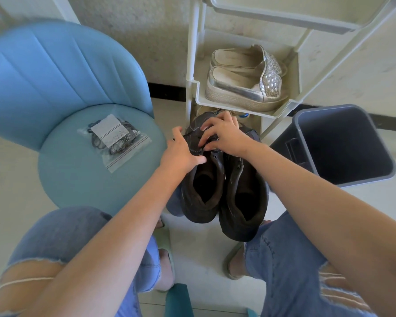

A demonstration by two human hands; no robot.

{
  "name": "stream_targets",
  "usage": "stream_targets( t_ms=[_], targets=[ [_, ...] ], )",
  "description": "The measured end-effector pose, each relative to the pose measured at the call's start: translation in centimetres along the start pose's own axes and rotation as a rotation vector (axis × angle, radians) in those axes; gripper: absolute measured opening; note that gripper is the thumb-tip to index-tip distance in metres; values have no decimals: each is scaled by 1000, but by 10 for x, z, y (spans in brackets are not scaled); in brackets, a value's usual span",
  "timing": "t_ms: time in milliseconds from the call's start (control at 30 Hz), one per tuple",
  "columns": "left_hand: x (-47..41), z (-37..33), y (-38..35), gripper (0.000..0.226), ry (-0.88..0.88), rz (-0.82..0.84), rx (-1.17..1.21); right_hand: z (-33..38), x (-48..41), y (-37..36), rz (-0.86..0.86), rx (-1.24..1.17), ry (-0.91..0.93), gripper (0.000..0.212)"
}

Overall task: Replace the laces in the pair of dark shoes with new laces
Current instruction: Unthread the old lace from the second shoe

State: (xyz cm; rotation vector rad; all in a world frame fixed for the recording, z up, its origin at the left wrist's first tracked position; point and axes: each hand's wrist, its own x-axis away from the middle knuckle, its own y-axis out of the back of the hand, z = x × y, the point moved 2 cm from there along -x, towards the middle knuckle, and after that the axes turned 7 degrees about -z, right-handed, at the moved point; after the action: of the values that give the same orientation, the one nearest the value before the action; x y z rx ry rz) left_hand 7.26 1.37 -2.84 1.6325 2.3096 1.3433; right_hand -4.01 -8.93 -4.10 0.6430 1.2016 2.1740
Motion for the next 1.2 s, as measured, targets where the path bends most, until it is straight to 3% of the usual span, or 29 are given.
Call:
stream_targets(
  t_ms=[100, 200, 333, 400, 467, 533, 667, 900, 1000, 1100, 1200],
  targets=[
    [0, 0, 0, 98, 10, 7, -10, 1, -1, 2, -8, -54, -24, 6],
    [0, 0, 1, 92, 28, 25, -11, 1, -2, 0, -63, 44, -85, 2],
    [-1, 0, 3, 78, 59, 67, -27, -12, -4, 17, -400, 1, -495, 17],
    [1, -1, 3, 75, 40, 69, -72, -18, -2, 22, -427, -121, -627, 19],
    [2, -4, 2, 76, 20, 65, -114, -19, 0, 23, -355, -203, -558, 18],
    [3, -4, 2, 76, 11, 54, -124, -10, 1, 23, -260, -224, -328, 19],
    [3, -6, 1, 72, 2, 35, -121, 5, 2, 4, -4, -6, -9, 20],
    [4, -6, 3, 74, 24, 49, -119, 5, -1, -1, -9, -13, -49, 2],
    [3, -6, 3, 72, 44, 67, -102, 1, -5, 6, -209, 113, -221, 12],
    [2, -7, 4, 74, 59, 87, -95, -11, -2, 23, -536, -53, -541, 15],
    [3, -8, 3, 77, 65, 98, -80, -17, 2, 28, -570, -251, -607, 16]
  ],
)
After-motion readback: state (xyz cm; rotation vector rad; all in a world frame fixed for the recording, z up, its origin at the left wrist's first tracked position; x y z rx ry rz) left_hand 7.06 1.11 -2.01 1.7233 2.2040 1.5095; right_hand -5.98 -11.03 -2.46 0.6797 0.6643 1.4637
